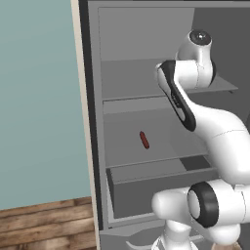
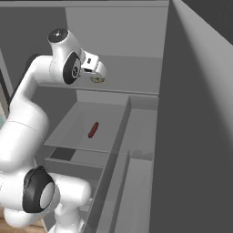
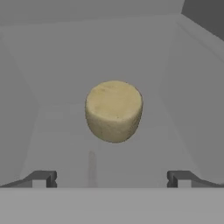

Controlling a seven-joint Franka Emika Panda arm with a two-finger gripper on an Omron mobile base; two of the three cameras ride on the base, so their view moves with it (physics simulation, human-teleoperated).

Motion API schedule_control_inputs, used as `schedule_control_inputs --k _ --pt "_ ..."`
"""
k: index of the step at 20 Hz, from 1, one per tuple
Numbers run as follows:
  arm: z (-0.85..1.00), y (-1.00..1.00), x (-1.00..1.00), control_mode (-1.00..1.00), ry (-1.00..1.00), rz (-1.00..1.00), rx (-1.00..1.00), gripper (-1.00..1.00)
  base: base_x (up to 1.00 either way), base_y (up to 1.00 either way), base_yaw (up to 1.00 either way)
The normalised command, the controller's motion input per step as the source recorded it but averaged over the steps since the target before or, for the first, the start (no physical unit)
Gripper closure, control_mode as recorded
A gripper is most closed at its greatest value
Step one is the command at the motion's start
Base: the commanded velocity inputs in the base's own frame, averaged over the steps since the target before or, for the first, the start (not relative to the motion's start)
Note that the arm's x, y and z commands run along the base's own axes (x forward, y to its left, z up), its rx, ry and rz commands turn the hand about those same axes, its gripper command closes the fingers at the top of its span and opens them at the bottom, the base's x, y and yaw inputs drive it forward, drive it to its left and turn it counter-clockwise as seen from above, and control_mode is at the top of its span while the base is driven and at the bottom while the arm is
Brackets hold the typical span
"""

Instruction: Retrieve the sausage and cheese from the fridge and place them on the cutting board on the counter.

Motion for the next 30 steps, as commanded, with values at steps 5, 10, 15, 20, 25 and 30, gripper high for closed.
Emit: schedule_control_inputs --k 5,10,15,20,25,30 --pt "0.00 -0.29 0.37 -1.00 0.07 0.00 0.05 -1.00 0.00 0.00 0.00" --pt "-0.06 -0.04 0.43 -1.00 0.05 0.00 0.02 -1.00 0.00 0.00 0.00" --pt "-0.11 0.00 0.36 -1.00 0.04 0.00 0.00 -1.00 0.00 0.00 0.00" --pt "-0.10 0.00 0.07 -1.00 0.03 0.00 0.00 -1.00 0.00 0.00 0.00" --pt "-0.26 0.00 -0.06 -1.00 0.00 0.00 0.00 -1.00 0.00 0.00 0.00" --pt "-0.52 0.06 0.02 -1.00 0.00 0.00 0.03 -1.00 0.00 0.00 0.00"
